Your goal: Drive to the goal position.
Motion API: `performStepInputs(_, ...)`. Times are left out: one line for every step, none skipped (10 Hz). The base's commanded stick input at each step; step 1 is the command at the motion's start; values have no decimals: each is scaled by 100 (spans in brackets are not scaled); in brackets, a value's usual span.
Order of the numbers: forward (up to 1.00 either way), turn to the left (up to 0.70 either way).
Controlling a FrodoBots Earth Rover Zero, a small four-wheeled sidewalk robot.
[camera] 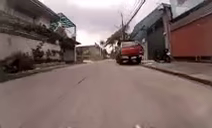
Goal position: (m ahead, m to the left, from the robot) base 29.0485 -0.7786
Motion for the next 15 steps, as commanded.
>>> performStepInputs(99,3)
performStepInputs(98,3)
performStepInputs(98,3)
performStepInputs(99,3)
performStepInputs(100,3)
performStepInputs(100,3)
performStepInputs(100,3)
performStepInputs(100,3)
performStepInputs(100,3)
performStepInputs(100,3)
performStepInputs(100,3)
performStepInputs(100,3)
performStepInputs(100,3)
performStepInputs(100,3)
performStepInputs(100,3)
